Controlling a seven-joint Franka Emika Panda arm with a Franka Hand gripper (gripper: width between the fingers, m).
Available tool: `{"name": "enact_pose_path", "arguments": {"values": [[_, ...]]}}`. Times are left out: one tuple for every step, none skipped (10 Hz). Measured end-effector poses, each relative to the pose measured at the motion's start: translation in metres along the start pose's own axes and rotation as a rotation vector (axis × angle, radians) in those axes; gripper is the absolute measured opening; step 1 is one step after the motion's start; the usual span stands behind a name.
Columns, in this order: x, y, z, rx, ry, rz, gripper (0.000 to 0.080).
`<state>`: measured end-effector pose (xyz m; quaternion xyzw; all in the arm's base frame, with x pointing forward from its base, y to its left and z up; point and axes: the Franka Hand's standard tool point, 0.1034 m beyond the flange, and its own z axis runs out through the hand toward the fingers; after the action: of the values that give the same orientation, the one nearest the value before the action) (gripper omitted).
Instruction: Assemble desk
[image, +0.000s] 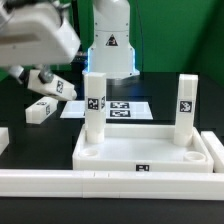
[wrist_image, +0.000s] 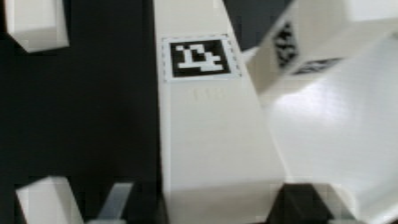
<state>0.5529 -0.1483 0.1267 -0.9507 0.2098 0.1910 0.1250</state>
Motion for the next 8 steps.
{"name": "enact_pose_path", "arguments": {"values": [[0.003, 0.000, 0.000, -0.004, 0.062, 0.001, 0.0287], [0.006, 0.000, -0.003, -0.012, 0.147, -0.001, 0.0287], [0.010, -0.002, -0.006, -0.023, 0.238, -0.006, 0.0287], [0.014, -0.008, -0.008, -0.037, 0.334, -0.017, 0.0287], [0.012, -0.016, -0.013, -0.037, 0.363, -0.030, 0.0287], [0.022, -0.019, -0.021, -0.050, 0.450, -0.038, 0.0287], [0.026, -0.026, -0.026, -0.067, 0.554, -0.055, 0.0287], [0.024, -0.035, -0.029, -0.077, 0.602, -0.076, 0.0287]]}}
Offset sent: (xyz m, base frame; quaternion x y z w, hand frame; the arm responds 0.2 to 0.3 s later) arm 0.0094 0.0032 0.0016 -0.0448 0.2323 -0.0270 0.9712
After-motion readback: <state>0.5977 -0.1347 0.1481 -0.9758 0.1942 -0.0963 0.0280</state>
